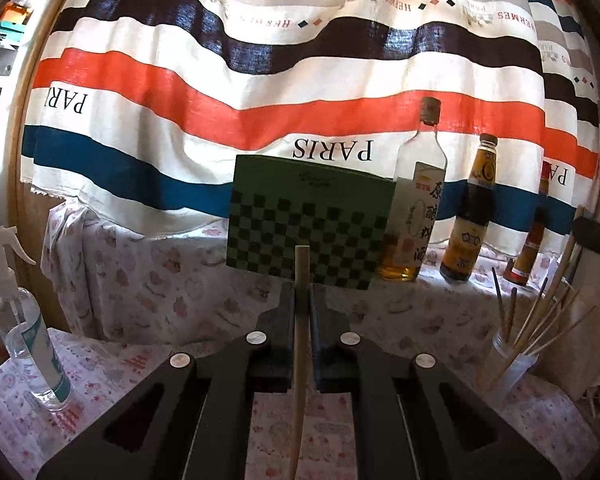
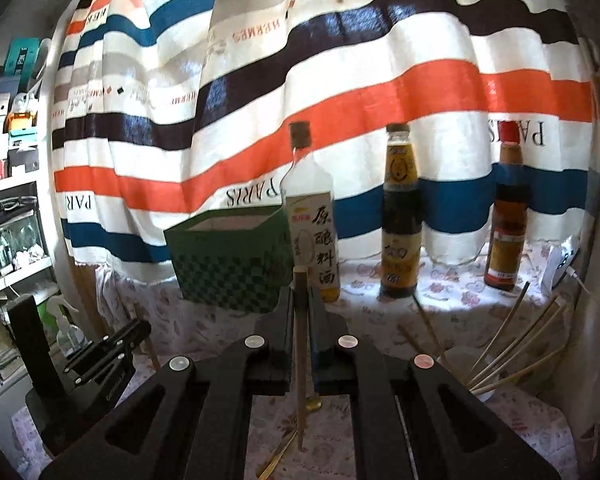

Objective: Organize utensils
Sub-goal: 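Carry both chopsticks over the clear cup, lower them in and open both tools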

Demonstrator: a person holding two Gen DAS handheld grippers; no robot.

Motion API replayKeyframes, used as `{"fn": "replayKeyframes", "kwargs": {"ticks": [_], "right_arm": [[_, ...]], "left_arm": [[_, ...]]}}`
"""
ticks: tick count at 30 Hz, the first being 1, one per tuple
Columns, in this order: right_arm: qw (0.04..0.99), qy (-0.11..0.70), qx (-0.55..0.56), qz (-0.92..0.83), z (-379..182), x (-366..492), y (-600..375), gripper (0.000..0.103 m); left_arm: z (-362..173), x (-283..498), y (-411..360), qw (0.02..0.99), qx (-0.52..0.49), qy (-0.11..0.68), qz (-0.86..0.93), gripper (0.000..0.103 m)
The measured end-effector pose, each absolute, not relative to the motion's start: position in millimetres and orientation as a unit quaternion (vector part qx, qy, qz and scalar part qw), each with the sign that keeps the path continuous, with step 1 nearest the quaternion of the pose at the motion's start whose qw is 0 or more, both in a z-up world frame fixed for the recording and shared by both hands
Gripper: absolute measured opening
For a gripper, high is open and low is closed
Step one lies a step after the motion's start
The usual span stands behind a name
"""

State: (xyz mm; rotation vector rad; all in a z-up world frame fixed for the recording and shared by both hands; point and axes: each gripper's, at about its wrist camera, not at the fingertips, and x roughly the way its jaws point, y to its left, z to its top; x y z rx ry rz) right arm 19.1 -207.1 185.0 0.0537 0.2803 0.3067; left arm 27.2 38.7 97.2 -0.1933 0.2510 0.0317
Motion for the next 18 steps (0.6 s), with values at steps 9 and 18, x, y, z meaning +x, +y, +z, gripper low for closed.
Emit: {"fn": "replayKeyframes", "kwargs": {"ticks": [9, 18], "right_arm": [[0.979, 0.098, 0.013, 0.180, 211.0, 10.2, -247.0, 0.008], [0.989, 0.069, 0.058, 0.119, 219.2, 25.3, -317.7, 0.008]], "left_arm": [[126.2, 15.8, 20.7, 0.983, -0.153, 0.074, -0.072, 0.006], [183.9, 46.7, -71.9, 0.975, -0.150, 0.061, -0.155, 0.006]]}}
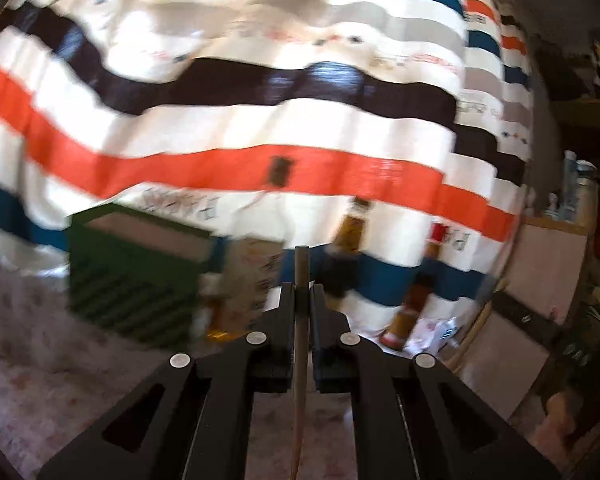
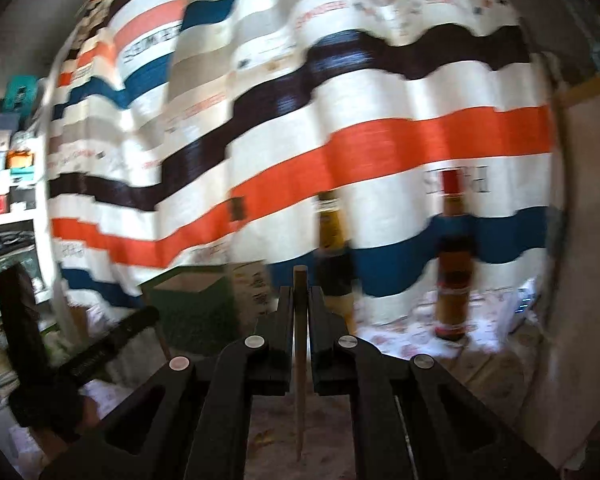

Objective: Organize utensils
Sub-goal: 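Carry both chopsticks over the clear cup, lower them in and open both tools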

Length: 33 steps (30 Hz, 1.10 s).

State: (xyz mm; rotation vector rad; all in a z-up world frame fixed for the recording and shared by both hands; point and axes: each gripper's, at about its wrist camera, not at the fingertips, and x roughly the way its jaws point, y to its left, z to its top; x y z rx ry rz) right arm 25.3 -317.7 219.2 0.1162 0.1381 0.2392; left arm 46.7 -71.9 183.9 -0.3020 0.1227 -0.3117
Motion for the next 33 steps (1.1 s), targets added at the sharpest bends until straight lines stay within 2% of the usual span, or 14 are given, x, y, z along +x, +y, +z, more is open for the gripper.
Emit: {"fn": "replayKeyframes", "kwargs": {"ticks": [6, 15, 25, 33], "right_arm": [[0.992, 0.045, 0.091, 0.069, 214.0, 40.9, -364.3, 0.008], [0.987, 0.065, 0.139, 0.037, 196.3, 68.6, -406.1, 0.008], [0.978, 0.151, 0.140, 0.018, 168.6, 110.1, -412.4, 0.008], [0.964, 0.202, 0.171, 0.028, 145.9, 132.5, -425.7, 0.008]], "left_arm": [[207.8, 72.5, -116.5, 0.971, -0.136, 0.054, -0.190, 0.006], [222.5, 114.6, -168.6, 0.959, -0.145, 0.038, -0.241, 0.006], [173.3, 140.4, -215.6, 0.970, -0.077, 0.053, -0.226, 0.006], [144.1, 147.3, -220.5, 0.969, -0.068, 0.088, -0.219, 0.006]]}}
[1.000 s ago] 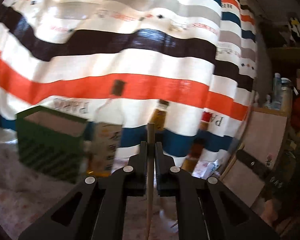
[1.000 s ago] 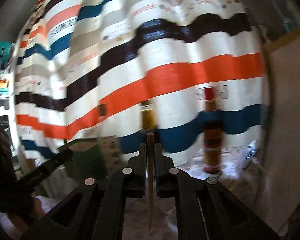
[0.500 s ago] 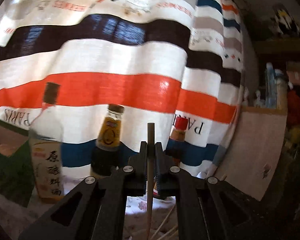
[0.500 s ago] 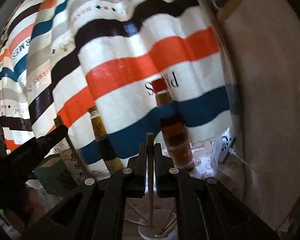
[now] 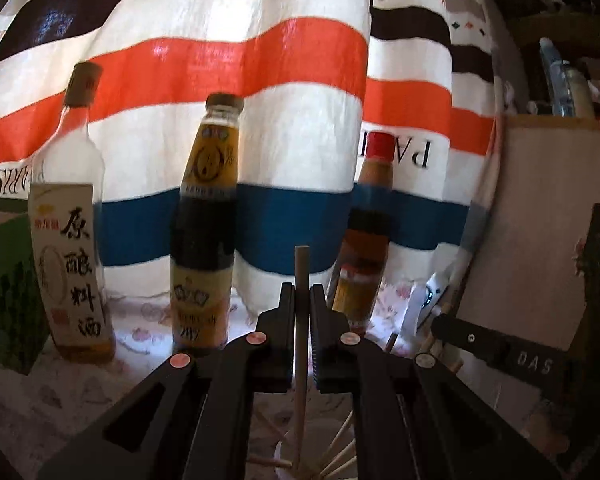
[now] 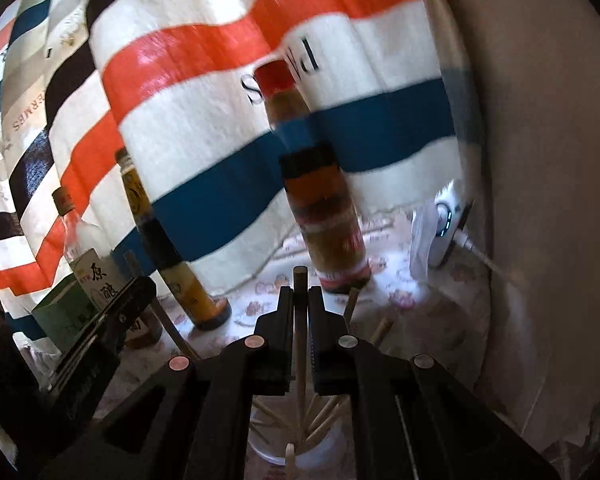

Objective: Organize utensils
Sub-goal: 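Carry both chopsticks over the clear cup, lower them in and open both tools, then move both open tools back down to the gold fork and spoon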

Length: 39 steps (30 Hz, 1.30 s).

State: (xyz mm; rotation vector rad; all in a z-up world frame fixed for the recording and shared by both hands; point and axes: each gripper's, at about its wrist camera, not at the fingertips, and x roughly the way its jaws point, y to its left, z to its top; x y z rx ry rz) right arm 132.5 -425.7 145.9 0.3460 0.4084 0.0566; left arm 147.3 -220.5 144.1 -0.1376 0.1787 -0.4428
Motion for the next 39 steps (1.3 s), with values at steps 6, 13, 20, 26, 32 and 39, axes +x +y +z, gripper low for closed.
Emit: {"fn": "replayKeyframes", "kwargs": {"ticks": [6, 13, 20, 26, 32, 39], "right_arm": [[0.957, 0.225, 0.177, 0.053, 137.2, 141.3, -428.6, 0.008], [0.962, 0.181, 0.194, 0.062, 151.7, 120.8, -438.8, 0.036], [0.967, 0.151, 0.193, 0.073, 171.3, 100.5, -436.7, 0.052], [0.970, 0.139, 0.175, 0.096, 186.7, 84.6, -412.1, 0.060], [0.974, 0.137, 0.156, 0.095, 198.9, 69.0, -376.6, 0.065], [0.977, 0.115, 0.138, 0.112, 208.5, 44.6, -339.3, 0.070]], "left_arm": [[127.0, 150.5, -224.2, 0.965, -0.056, 0.117, -0.226, 0.006], [139.3, 136.8, -201.0, 0.975, -0.058, 0.097, -0.190, 0.042], [175.5, 99.7, -146.0, 0.989, -0.028, 0.059, -0.131, 0.073], [181.7, 57.3, -85.9, 0.997, -0.042, 0.045, -0.053, 0.094], [163.8, 36.2, -52.8, 0.998, -0.029, 0.055, -0.020, 0.100], [124.0, 37.9, -4.7, 0.992, -0.063, 0.112, 0.003, 0.102]]}}
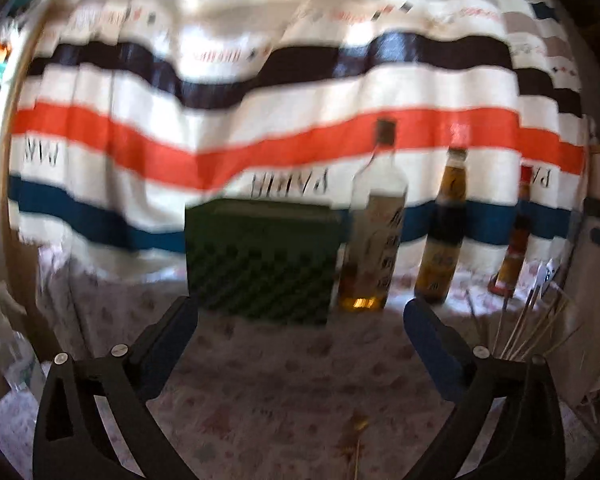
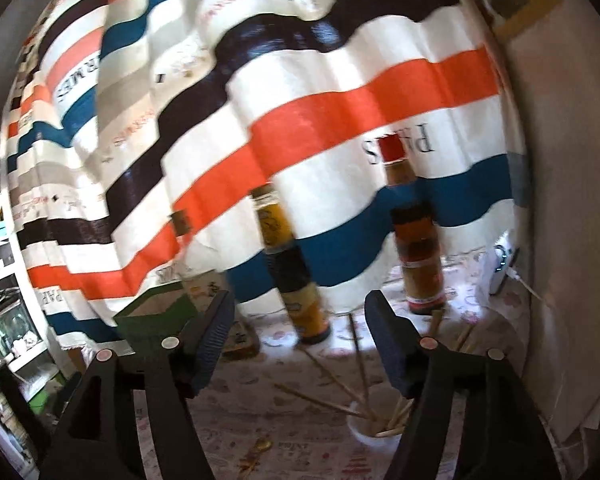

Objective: Organize utensils
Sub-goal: 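Move both open tools back down to the gold fork and spoon, then close the left tool on the gold fork's handle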

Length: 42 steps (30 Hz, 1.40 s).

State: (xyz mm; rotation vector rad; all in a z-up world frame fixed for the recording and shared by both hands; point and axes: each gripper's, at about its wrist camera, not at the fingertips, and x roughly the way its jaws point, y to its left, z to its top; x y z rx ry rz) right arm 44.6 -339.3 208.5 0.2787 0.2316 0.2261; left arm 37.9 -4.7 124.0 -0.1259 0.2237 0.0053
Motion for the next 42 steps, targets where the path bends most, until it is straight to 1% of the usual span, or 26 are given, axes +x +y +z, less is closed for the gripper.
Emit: {"fn": "replayKeyframes", "kwargs": {"ticks": [3, 6, 7, 8, 10, 11, 15, 19, 21, 23, 25, 27, 28, 29, 30, 34, 37, 42], "right_arm": [[0.975, 0.140, 0.132, 0.115, 205.8, 48.3, -324.5, 0.070], [0.973, 0.192, 0.095, 0.084, 196.2, 62.9, -306.2, 0.070], [0.972, 0.212, 0.073, 0.065, 191.0, 69.8, -299.4, 0.070], [0.971, 0.223, 0.061, 0.056, 186.7, 75.1, -295.1, 0.070], [0.967, 0.242, 0.059, 0.051, 177.7, 84.8, -291.0, 0.070], [0.965, 0.250, 0.064, 0.053, 174.3, 87.6, -291.3, 0.070], [0.960, 0.267, 0.064, 0.055, 166.3, 96.3, -291.1, 0.070], [0.957, 0.278, 0.068, 0.055, 162.5, 102.7, -294.0, 0.070], [0.957, 0.278, 0.067, 0.052, 162.9, 103.5, -295.5, 0.070], [0.957, 0.277, 0.066, 0.048, 163.5, 104.2, -297.9, 0.070], [0.957, 0.278, 0.069, 0.045, 162.8, 105.6, -300.4, 0.070], [0.956, 0.282, 0.071, 0.043, 162.2, 107.3, -301.8, 0.071], [0.955, 0.284, 0.072, 0.041, 161.3, 108.5, -302.8, 0.071], [0.955, 0.285, 0.073, 0.040, 160.7, 109.4, -303.4, 0.070], [0.954, 0.286, 0.074, 0.038, 159.9, 110.3, -303.9, 0.070], [0.954, 0.288, 0.074, 0.036, 159.3, 111.4, -305.4, 0.070], [0.955, 0.286, 0.073, 0.031, 159.4, 110.9, -305.5, 0.070], [0.954, 0.289, 0.072, 0.041, 158.9, 109.7, -300.9, 0.070]], "left_arm": [[104.9, 62.9, -1.3, 0.978, -0.061, 0.196, -0.033, 0.102], [79.0, 92.5, -8.6, 0.955, -0.060, 0.283, -0.064, 0.101], [70.6, 100.6, -12.5, 0.948, -0.060, 0.305, -0.073, 0.094], [61.7, 108.1, -16.8, 0.940, -0.059, 0.326, -0.083, 0.085], [43.4, 124.0, -25.5, 0.921, -0.062, 0.372, -0.101, 0.079], [35.5, 130.2, -28.7, 0.912, -0.067, 0.389, -0.109, 0.073], [6.0, 152.8, -41.4, 0.885, -0.086, 0.439, -0.128, 0.064], [-17.6, 170.9, -57.7, 0.871, -0.078, 0.467, -0.129, 0.050], [-30.4, 182.4, -65.3, 0.861, -0.070, 0.487, -0.129, 0.048], [-39.5, 186.7, -71.4, 0.857, -0.058, 0.495, -0.126, 0.042], [-44.0, 189.0, -77.2, 0.858, -0.047, 0.496, -0.124, 0.042], [-45.6, 191.7, -81.3, 0.862, -0.040, 0.490, -0.126, 0.035], [-45.9, 192.6, -82.2, 0.864, -0.038, 0.488, -0.121, 0.025], [-46.5, 194.4, -82.7, 0.863, -0.038, 0.490, -0.117, 0.011], [-47.0, 194.9, -82.1, 0.862, -0.040, 0.492, -0.117, 0.009], [-45.2, 189.4, -74.8, 0.862, -0.047, 0.489, -0.126, 0.009], [-35.6, 177.5, -64.2, 0.872, -0.043, 0.472, -0.119, 0.009], [-10.1, 153.0, -40.2, 0.889, -0.071, 0.435, -0.122, 0.008]]}}
